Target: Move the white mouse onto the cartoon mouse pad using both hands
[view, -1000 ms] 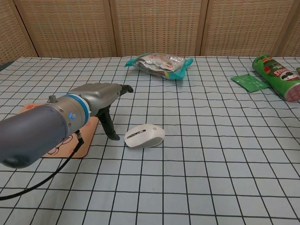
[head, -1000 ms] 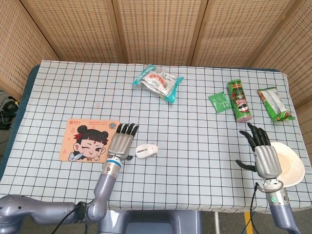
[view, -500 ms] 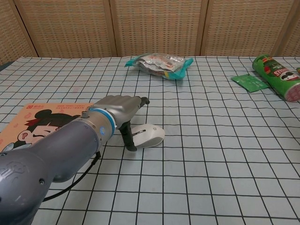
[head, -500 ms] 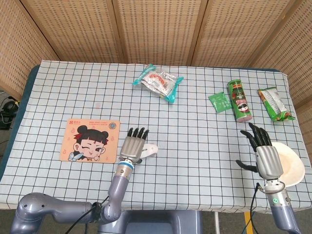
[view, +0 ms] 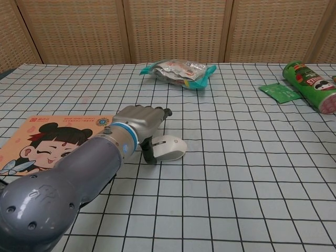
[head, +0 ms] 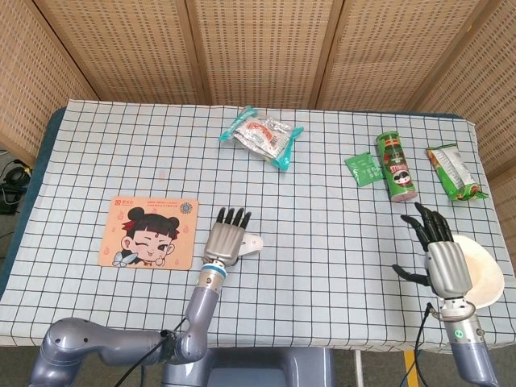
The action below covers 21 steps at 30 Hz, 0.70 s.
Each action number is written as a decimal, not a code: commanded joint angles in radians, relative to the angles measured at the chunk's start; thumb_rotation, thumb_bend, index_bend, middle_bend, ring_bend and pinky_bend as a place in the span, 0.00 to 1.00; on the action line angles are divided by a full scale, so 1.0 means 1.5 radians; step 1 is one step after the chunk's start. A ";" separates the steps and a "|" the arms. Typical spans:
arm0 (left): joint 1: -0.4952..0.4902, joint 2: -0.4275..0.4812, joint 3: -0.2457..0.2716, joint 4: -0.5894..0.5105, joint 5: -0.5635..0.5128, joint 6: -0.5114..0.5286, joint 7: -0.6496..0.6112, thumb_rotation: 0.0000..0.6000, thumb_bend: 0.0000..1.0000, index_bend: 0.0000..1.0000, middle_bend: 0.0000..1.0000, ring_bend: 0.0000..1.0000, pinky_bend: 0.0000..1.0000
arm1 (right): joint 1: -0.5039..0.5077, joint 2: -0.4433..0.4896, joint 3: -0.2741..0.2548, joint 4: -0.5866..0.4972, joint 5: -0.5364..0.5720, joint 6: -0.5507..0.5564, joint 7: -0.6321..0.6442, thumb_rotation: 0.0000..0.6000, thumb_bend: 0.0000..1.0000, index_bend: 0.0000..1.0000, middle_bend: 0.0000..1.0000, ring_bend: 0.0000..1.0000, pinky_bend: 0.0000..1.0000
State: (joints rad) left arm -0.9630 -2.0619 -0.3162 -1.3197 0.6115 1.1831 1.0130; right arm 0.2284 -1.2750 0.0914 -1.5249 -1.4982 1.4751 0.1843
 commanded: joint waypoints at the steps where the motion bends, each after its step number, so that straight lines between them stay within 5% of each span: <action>1: -0.004 0.001 0.000 0.014 0.001 -0.005 0.004 1.00 0.22 0.00 0.00 0.00 0.00 | -0.001 0.002 0.003 -0.001 0.000 0.001 0.003 1.00 0.17 0.19 0.00 0.00 0.00; 21: -0.063 -0.004 -0.046 0.143 0.002 -0.072 0.002 1.00 0.22 0.00 0.00 0.00 0.00 | -0.009 0.005 0.005 -0.014 -0.021 0.011 -0.019 1.00 0.17 0.19 0.00 0.00 0.00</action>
State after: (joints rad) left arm -1.0494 -2.0648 -0.3792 -1.1145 0.6181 1.0833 1.0127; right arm 0.2143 -1.2681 0.0977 -1.5462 -1.5309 1.4923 0.1544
